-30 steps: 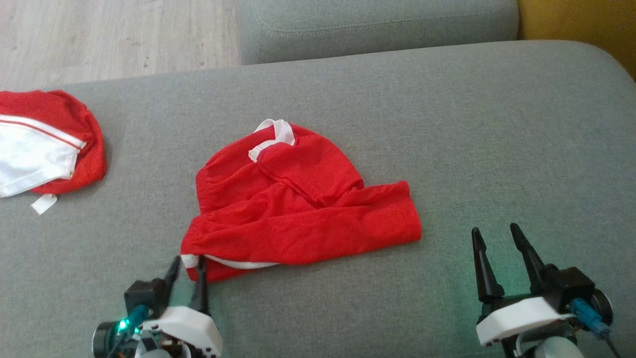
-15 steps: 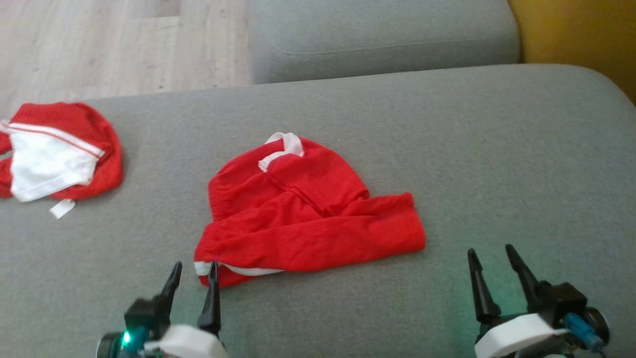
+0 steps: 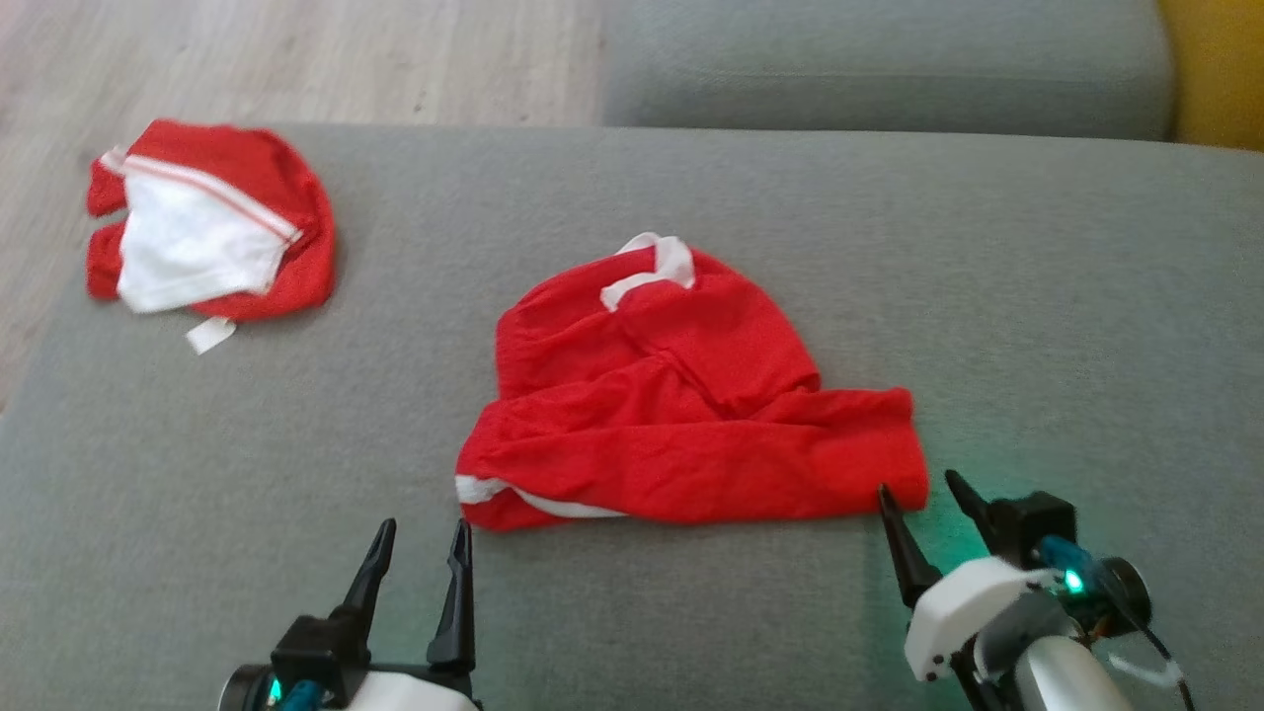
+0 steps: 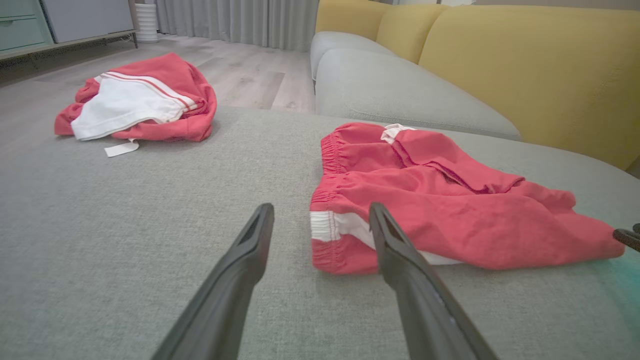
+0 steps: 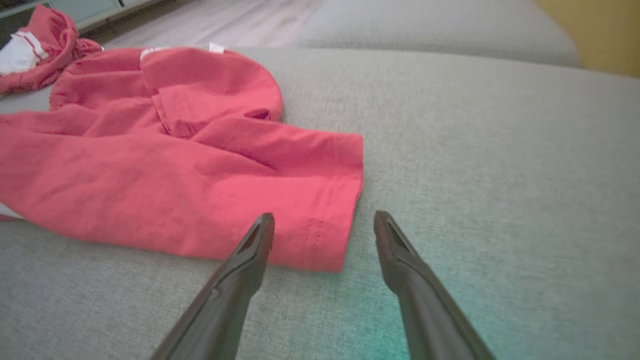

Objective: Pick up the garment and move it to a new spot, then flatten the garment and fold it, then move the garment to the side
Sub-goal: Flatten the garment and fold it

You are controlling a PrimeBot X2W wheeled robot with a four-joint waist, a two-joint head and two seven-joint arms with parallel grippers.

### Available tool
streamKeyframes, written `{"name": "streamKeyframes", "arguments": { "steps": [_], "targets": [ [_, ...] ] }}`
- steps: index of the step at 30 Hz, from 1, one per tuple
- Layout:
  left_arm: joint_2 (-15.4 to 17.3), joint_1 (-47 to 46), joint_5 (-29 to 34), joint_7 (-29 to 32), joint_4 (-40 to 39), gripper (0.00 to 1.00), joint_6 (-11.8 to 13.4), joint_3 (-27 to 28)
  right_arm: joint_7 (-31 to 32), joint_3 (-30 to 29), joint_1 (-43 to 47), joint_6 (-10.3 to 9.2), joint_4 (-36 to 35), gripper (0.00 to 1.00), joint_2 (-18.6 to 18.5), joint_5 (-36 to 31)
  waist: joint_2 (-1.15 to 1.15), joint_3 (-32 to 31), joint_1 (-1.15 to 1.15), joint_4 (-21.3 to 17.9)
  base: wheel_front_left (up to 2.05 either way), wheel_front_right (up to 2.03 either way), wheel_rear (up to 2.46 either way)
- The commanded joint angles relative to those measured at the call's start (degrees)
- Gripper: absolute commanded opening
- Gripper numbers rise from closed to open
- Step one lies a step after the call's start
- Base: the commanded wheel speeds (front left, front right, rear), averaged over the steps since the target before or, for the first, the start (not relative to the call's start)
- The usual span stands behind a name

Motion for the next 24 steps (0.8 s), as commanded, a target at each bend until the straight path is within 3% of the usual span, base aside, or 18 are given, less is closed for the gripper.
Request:
{"name": "streamKeyframes", "arguments": {
  "steps": [1, 4, 6, 8, 9, 11, 16, 24],
  "targets": [
    [0.56, -2.91, 0.51, -0.15, -2.04, 1.00, 0.61, 1.87, 0.84, 1.87, -3.31, 0.44, 0.80, 1.00, -0.31, -0.34, 0.00, 1.27, 0.00, 1.66, 0.00, 0.00, 0.00],
    [0.67, -2.86, 0.56, -0.09, -2.30, 1.00, 0.95, 1.88, 2.45, 1.98, -4.91, 0.44, 4.78, 0.99, -0.31, 0.13, 0.00, 1.58, 0.00, 2.43, 0.00, 0.00, 0.00],
    [0.75, -2.78, 0.55, -0.05, -2.36, 1.00, 1.15, 1.90, 2.76, 2.49, -5.77, 0.44, 6.66, 0.55, -0.31, 1.06, 0.00, 1.65, 0.00, 2.64, 0.00, 0.00, 0.00],
    [0.83, -2.68, 0.48, -0.06, -2.38, 1.00, 1.33, 1.97, 1.49, 3.08, -6.41, 0.44, 7.26, 0.25, -0.31, 2.56, 0.00, 1.64, 0.00, 2.60, 0.00, 0.00, 0.00],
    [0.87, -2.62, 0.46, -0.07, -2.38, 1.00, 1.44, 2.02, 0.94, 3.54, -6.57, 0.44, 7.36, 0.04, -0.31, 2.95, 0.00, 1.58, 0.00, 2.50, 0.00, 0.00, 0.00],
    [0.93, -2.52, 0.44, -0.08, -2.40, 1.00, 1.56, 2.06, 0.23, 4.02, -6.66, 0.44, 7.20, 0.00, -0.31, 3.17, 0.00, 1.49, 0.00, 2.33, 0.00, 0.00, 0.00],
    [1.16, -2.02, 0.26, -0.09, -2.58, 1.00, 1.95, 2.17, -1.64, 7.21, -4.78, 0.44, 2.74, 0.00, -0.31, 6.02, 0.00, 0.64, 0.00, 0.84, 0.00, 0.00, 0.00],
    [1.45, -1.10, -0.35, -0.51, -2.89, 1.00, 2.47, 2.93, 6.47, 14.29, 3.84, 0.44, -15.57, 0.00, -0.31, 12.89, 0.00, -0.80, 0.00, -1.54, 0.00, 0.00, 0.00]
  ]
}}
